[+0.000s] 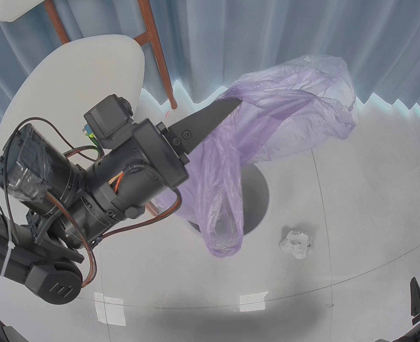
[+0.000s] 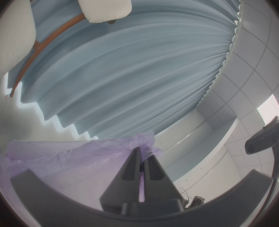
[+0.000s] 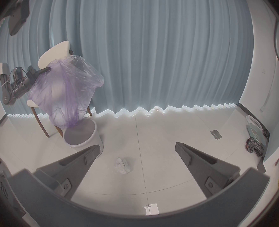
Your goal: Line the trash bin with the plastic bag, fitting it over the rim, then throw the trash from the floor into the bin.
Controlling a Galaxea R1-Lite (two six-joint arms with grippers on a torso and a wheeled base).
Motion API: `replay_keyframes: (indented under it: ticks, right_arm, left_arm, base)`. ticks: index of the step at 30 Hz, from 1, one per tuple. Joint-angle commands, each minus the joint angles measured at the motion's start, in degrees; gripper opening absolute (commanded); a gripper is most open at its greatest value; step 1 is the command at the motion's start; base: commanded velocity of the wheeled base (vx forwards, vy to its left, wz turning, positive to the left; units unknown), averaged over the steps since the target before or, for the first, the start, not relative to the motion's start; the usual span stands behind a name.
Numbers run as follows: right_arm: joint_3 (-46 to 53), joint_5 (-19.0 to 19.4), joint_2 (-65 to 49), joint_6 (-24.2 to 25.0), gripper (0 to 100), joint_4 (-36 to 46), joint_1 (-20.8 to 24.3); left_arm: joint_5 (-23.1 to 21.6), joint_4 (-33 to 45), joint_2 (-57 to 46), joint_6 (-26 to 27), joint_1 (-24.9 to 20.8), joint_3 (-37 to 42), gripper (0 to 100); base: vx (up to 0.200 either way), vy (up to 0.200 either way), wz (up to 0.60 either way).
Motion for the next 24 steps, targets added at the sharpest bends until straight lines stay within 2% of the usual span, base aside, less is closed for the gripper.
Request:
replay_keyframes:
  ticks: [1,13,24]
  right_arm:
    - [1.0,0.0,-1.0,0.0,100,0.0,0.0]
    - [1.0,0.0,-1.0,0.0,100,0.0,0.0]
    - [1.0,0.0,-1.0,0.0,100,0.0,0.0]
  left_arm:
    - [0.0,-0.1,0.9,-0.1,0.2,0.1,0]
    - [-0.1,-0.1,5.6,-0.1,-1.4,-2.3,0]
    - [0.0,0.0,10.3,-0.2,-0.7,-7.1,0]
  base:
    - [0.000,0.000,0.00]
    - [0.000,0.000,0.00]
    - [0.000,0.000,0.00]
